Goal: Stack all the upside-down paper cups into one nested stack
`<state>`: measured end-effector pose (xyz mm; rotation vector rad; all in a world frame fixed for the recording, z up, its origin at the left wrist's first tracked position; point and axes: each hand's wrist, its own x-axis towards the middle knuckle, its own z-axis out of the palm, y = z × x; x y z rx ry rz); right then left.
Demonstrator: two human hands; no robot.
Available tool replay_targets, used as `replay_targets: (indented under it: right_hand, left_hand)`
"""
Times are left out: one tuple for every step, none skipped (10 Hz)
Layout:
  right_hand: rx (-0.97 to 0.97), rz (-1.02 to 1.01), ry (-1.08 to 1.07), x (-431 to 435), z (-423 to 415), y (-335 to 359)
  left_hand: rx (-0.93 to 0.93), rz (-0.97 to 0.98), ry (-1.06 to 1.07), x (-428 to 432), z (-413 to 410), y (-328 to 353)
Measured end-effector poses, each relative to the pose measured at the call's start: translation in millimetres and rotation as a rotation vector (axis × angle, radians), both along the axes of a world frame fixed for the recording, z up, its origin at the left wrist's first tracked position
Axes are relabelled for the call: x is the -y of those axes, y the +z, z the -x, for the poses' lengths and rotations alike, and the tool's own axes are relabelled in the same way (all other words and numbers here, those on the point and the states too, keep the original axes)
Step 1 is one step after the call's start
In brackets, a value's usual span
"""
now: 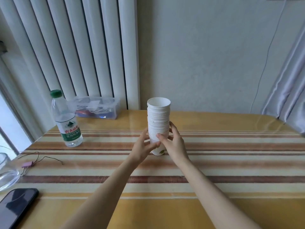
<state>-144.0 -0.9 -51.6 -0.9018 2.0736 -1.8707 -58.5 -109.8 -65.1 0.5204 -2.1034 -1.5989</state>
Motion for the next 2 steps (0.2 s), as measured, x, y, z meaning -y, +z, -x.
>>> replay_targets:
  right_hand:
    - [0.021,0.017,0.01,-1.3,-6.5,0.8]
    - [0.038,-0.047,0.005,-9.3,-13.7,5.4]
  left_hand:
    - [0.031,0.01,-0.026,-3.0,-5.7,-0.5]
    - [0.064,0.056,0.05,-4.2,-20.1,3.5]
